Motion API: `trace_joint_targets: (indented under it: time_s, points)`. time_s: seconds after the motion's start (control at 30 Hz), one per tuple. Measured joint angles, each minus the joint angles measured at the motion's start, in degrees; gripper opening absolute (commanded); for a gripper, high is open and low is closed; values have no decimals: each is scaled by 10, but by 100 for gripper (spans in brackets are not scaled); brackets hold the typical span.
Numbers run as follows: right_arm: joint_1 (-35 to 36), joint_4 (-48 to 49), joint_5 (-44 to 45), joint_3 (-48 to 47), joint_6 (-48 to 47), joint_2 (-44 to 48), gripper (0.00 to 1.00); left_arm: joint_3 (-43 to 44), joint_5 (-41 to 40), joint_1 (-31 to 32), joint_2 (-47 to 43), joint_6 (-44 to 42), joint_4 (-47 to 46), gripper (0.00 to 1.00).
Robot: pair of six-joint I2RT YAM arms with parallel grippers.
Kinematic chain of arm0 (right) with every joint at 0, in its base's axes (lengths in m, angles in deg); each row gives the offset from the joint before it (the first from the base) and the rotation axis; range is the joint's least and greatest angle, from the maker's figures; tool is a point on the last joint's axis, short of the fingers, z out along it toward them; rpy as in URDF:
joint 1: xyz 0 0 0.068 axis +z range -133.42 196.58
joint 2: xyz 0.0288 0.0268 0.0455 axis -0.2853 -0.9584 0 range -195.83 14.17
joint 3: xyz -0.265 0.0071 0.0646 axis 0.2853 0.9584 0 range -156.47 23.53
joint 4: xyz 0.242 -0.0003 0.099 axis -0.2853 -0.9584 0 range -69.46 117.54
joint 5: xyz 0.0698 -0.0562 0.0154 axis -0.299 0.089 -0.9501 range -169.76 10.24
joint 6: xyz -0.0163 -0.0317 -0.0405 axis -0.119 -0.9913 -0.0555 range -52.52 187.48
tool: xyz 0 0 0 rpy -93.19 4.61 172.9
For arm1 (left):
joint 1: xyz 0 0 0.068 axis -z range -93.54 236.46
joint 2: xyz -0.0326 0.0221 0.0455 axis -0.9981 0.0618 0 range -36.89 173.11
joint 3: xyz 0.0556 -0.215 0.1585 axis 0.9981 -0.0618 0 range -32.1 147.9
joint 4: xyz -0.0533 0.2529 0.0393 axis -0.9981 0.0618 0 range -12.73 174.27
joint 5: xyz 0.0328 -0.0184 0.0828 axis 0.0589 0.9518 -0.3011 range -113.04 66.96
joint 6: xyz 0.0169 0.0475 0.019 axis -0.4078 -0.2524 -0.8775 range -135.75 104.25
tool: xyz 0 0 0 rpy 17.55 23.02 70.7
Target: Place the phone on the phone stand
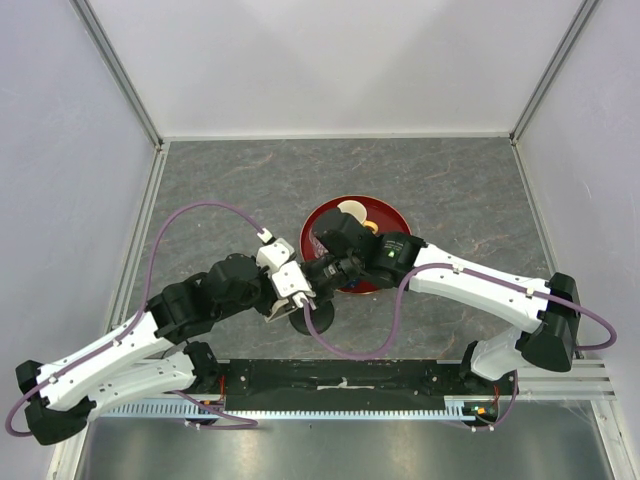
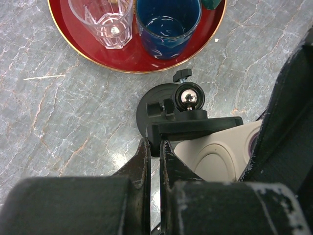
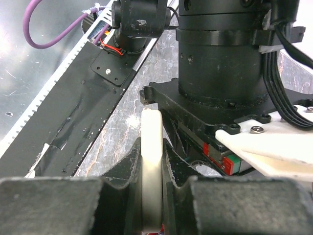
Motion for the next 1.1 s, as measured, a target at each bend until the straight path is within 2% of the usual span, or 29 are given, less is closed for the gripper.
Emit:
trace_joint_targets:
  time_s: [0.27, 0.5, 0.6, 0.9, 1.1]
  points:
    - [1, 3, 62, -4, 94, 0, 0, 0, -68, 5, -2, 29, 1, 2]
    - [10, 69, 147, 22, 208, 1, 0, 0, -130, 8, -25, 46, 26, 2]
    - [31, 82, 222, 23, 276, 1, 0, 0, -152, 10, -30, 54, 36, 2]
    - [124, 94, 553, 31, 514, -1, 0, 0, -188, 17, -37, 78, 47, 2]
    - [144, 90, 654, 26, 642, -10, 0, 0, -202, 18, -43, 86, 47, 2]
